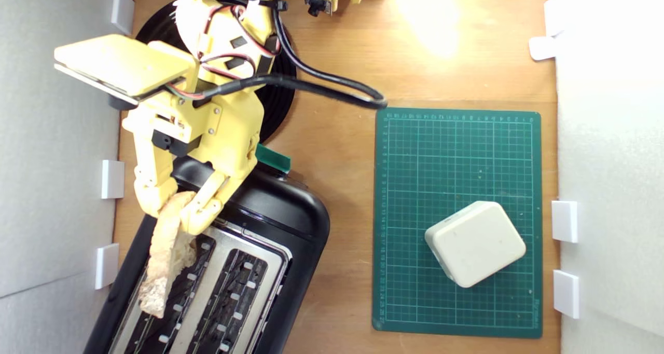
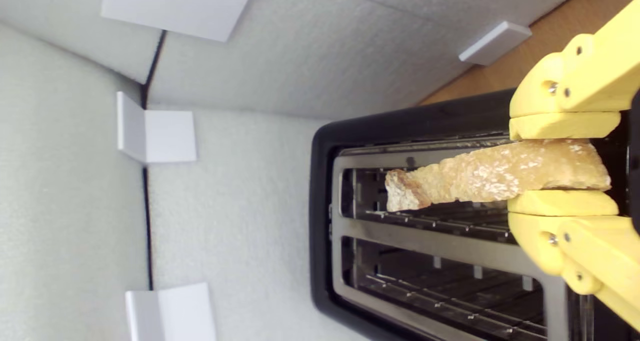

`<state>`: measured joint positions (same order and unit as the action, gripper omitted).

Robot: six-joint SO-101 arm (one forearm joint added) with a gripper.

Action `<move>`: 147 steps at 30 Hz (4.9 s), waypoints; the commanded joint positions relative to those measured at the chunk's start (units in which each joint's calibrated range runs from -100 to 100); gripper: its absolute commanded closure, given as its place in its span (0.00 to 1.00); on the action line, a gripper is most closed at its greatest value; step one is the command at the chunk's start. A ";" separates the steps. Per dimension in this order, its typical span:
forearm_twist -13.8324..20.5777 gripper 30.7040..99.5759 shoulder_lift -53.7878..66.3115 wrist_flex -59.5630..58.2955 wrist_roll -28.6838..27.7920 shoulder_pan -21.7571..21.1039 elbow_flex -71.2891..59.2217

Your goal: Pick bread and place in toaster

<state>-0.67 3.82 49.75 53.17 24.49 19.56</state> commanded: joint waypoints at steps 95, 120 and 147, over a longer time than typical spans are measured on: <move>-0.15 0.38 -8.06 -8.36 -0.25 -2.08 9.81; -8.22 0.39 2.33 -8.28 -3.97 -2.08 10.09; -2.87 0.39 42.10 -7.08 -29.08 -26.90 -35.22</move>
<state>-3.51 38.01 42.71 24.29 0.14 -8.18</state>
